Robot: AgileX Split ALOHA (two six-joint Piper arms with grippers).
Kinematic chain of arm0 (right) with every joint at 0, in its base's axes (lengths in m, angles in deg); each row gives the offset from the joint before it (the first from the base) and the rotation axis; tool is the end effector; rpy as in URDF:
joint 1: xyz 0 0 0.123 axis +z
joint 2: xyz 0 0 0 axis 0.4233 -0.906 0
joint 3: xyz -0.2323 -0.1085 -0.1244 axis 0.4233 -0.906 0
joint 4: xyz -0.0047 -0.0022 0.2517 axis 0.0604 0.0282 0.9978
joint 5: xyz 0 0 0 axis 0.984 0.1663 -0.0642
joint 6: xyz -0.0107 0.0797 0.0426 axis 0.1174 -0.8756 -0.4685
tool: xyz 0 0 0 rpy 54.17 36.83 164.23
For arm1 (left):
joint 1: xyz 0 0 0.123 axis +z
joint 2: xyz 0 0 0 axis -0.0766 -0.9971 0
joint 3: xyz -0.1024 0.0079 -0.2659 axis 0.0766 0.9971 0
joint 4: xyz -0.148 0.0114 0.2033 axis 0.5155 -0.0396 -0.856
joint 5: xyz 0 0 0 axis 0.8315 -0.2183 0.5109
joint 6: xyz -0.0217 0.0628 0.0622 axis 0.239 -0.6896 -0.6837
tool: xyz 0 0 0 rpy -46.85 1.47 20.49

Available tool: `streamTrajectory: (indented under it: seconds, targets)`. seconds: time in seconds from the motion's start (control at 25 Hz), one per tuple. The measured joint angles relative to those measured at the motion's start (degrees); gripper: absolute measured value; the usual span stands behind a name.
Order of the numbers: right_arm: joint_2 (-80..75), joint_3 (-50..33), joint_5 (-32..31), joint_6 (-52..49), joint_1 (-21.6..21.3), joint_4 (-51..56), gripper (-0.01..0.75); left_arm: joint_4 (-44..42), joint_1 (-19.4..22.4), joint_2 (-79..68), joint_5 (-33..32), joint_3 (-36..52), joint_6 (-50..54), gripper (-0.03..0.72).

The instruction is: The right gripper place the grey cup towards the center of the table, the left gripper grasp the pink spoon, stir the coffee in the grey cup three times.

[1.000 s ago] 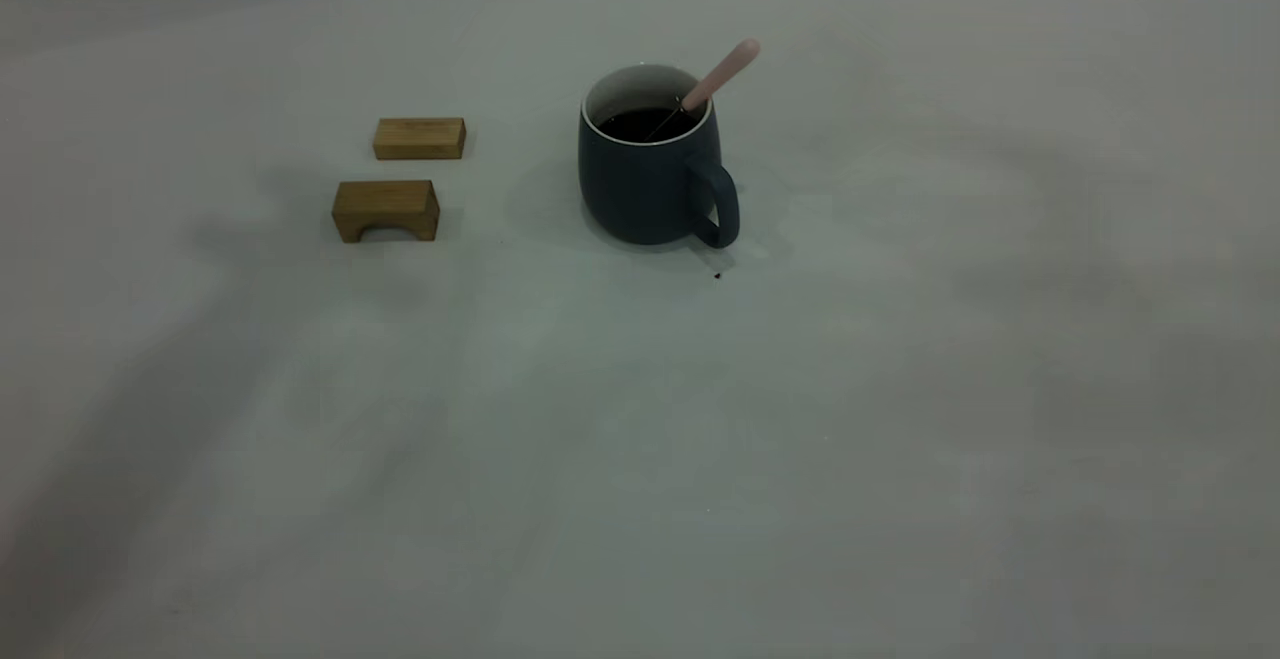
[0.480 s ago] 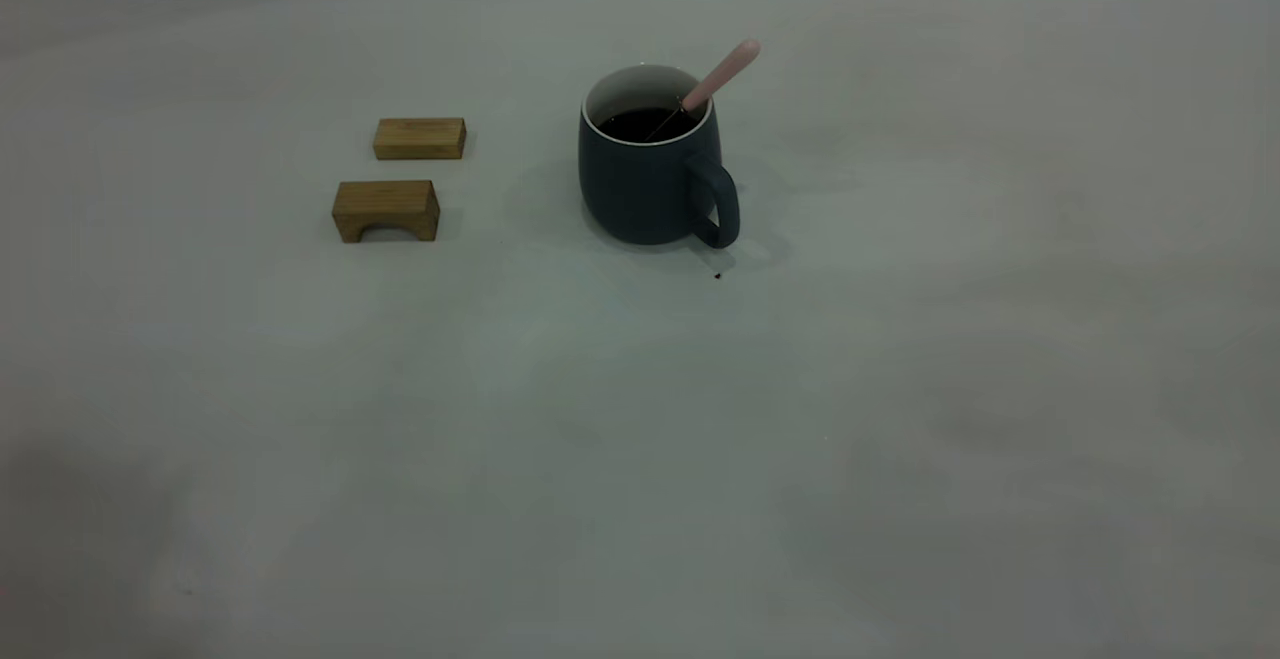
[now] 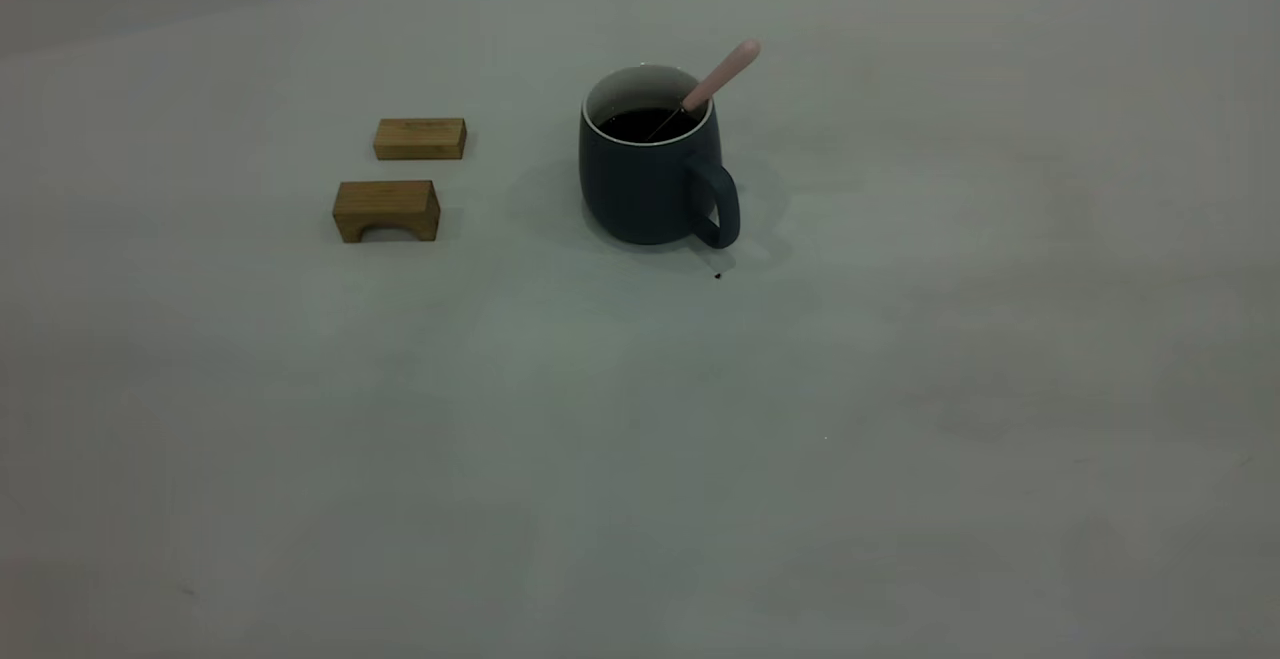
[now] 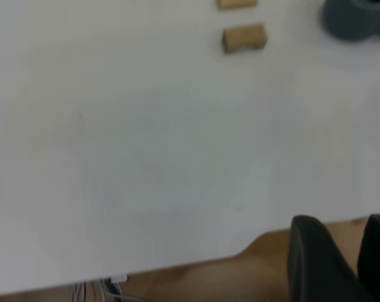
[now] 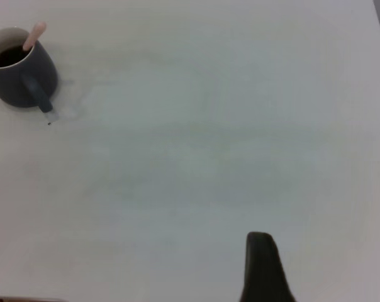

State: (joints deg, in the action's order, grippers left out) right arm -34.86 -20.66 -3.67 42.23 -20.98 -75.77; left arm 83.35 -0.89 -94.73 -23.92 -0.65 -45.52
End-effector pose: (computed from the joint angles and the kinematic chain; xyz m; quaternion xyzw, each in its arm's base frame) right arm -0.0014 -0.0018 0.2633 -0.0241 0.8825 0.0099 0.4695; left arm 0.0266 -0.0056 0.3230 0.0577 0.9025 -0.0316 0.4257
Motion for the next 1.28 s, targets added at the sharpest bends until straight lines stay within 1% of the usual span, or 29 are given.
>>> streamTrajectory:
  seconds: [0.12, 0.24, 0.4, 0.6, 1.28]
  targets:
    - [0.0, 0.0, 0.0, 0.0, 0.0, 0.0, 0.535, 0.1, 0.8, 7.7, 1.1, 8.0, -0.2, 0.244]
    - [0.0, 0.0, 0.0, 0.0, 0.0, 0.0, 0.535, 0.6, 1.2, 13.9, 1.2, 12.0, -0.2, 0.244]
    - [0.0, 0.0, 0.0, 0.0, 0.0, 0.0, 0.535, 0.8, 2.3, 18.9, 1.4, 12.2, -0.3, 0.244]
    - [0.0, 0.0, 0.0, 0.1, 0.0, 0.0, 0.535, 0.8, 2.9, 19.1, 1.4, 12.2, -0.3, 0.244]
    - [0.0, 0.0, 0.0, 0.0, 0.0, 0.0, 0.535, 0.8, 3.0, 19.1, 1.4, 12.2, -0.4, 0.244]
